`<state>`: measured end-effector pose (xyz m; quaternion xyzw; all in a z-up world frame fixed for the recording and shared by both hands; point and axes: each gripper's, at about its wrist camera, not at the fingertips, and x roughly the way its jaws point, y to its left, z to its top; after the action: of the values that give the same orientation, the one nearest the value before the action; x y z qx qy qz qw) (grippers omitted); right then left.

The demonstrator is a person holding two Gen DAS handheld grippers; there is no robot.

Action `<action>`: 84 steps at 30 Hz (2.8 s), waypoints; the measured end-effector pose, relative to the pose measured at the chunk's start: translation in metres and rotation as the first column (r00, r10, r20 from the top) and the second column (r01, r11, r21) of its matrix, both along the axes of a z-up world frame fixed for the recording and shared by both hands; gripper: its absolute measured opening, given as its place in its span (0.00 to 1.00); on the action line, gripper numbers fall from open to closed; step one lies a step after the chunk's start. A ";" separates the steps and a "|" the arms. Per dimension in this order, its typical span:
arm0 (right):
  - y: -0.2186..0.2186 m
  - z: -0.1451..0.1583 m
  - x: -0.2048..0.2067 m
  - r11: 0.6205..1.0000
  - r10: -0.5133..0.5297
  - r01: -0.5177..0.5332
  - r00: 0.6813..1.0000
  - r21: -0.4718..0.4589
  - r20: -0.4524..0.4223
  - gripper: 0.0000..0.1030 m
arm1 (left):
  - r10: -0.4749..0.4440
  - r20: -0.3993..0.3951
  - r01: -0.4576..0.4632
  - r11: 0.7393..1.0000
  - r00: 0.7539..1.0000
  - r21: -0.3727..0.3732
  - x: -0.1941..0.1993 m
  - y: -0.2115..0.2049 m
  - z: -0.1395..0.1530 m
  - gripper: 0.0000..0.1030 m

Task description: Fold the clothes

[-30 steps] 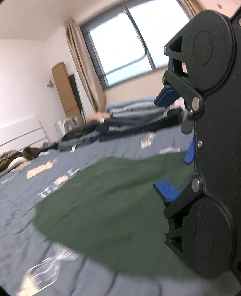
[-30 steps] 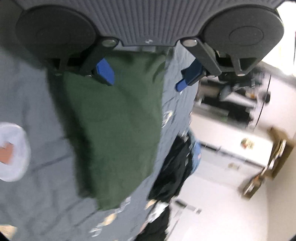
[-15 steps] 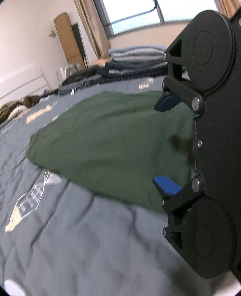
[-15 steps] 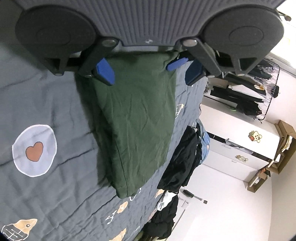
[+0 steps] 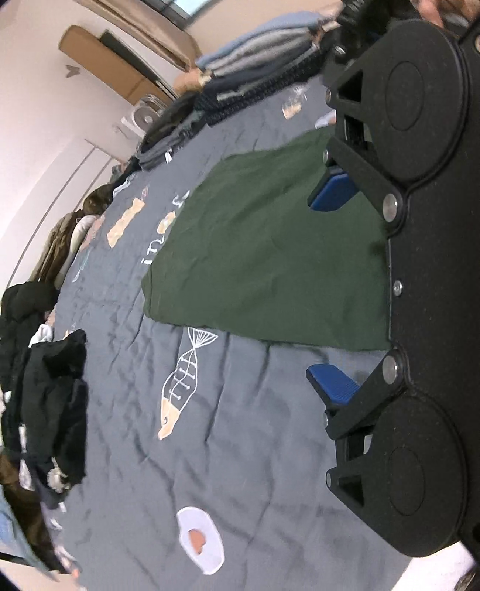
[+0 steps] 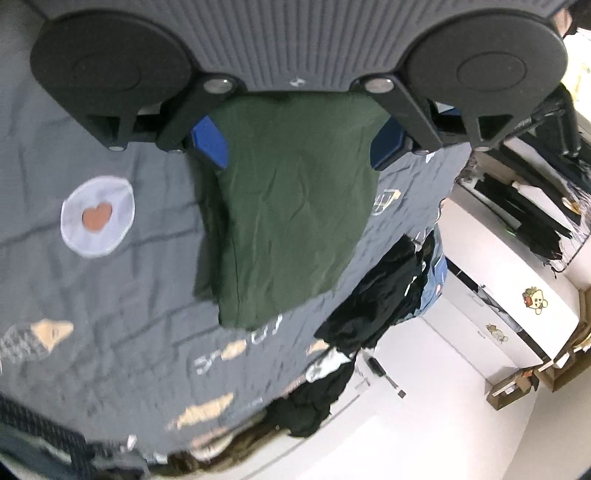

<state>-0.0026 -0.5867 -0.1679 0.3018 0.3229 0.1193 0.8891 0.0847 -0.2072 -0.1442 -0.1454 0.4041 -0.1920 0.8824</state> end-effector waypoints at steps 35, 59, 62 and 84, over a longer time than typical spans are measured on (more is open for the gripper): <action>0.003 0.040 -0.011 0.865 -0.121 0.166 0.985 -0.474 0.125 0.82 | -0.012 0.271 -0.067 0.958 0.962 0.278 -0.080 -0.074 0.015 0.95; 0.004 0.065 -0.044 0.900 -0.077 0.112 0.992 -0.422 0.098 0.82 | 0.083 0.308 -0.193 0.919 0.948 0.344 -0.128 -0.097 0.072 0.95; 0.005 0.084 -0.053 0.910 -0.089 0.131 0.988 -0.392 0.124 0.82 | 0.065 0.337 -0.193 0.911 0.939 0.363 -0.133 -0.100 0.092 0.95; 0.058 0.163 -0.094 0.812 -0.071 0.161 0.981 -0.561 0.178 0.82 | -0.079 0.338 -0.085 0.892 0.938 0.444 -0.155 -0.104 0.153 1.00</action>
<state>-0.0963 -0.5284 -0.0050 0.0301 0.2577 -0.0157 0.9656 -0.0704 -0.3109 0.0089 0.0994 0.2753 -0.1137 0.9494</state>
